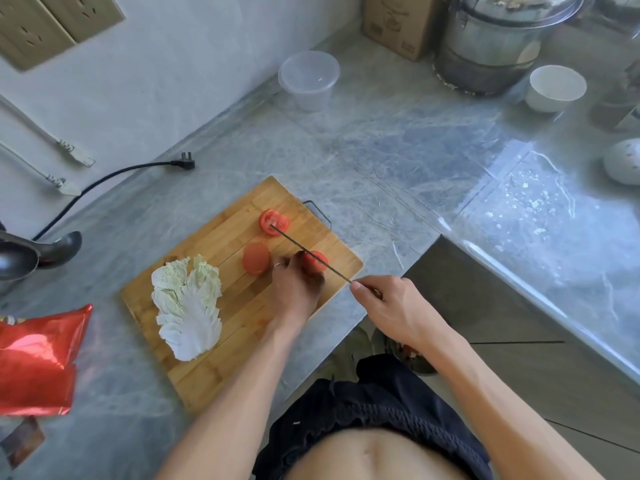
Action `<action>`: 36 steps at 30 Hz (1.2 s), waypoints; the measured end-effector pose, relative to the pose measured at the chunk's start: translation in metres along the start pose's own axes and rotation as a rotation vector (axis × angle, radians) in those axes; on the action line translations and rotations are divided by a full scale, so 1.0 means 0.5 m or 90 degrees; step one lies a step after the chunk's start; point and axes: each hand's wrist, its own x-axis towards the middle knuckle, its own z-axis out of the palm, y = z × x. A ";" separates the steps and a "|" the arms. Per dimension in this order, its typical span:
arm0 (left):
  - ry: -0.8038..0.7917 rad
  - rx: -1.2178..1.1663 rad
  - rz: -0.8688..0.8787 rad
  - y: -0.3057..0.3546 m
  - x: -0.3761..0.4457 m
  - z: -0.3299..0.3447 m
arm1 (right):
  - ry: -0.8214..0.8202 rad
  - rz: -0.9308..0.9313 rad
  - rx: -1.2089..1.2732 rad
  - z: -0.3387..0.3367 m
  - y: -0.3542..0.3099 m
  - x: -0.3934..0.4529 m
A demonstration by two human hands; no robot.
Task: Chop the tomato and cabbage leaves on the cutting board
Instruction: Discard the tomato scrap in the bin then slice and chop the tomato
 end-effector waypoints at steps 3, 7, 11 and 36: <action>0.011 0.005 0.020 0.002 -0.007 -0.006 | -0.006 -0.001 0.003 0.001 0.001 0.005; 0.036 -0.046 0.035 0.009 -0.017 -0.014 | -0.014 0.010 0.014 0.002 0.004 0.012; 0.052 -0.109 0.063 0.016 -0.030 -0.028 | -0.026 0.011 0.031 0.011 -0.001 0.024; 0.083 -0.152 0.094 0.010 -0.050 -0.028 | -0.046 -0.053 -0.022 0.037 0.016 0.065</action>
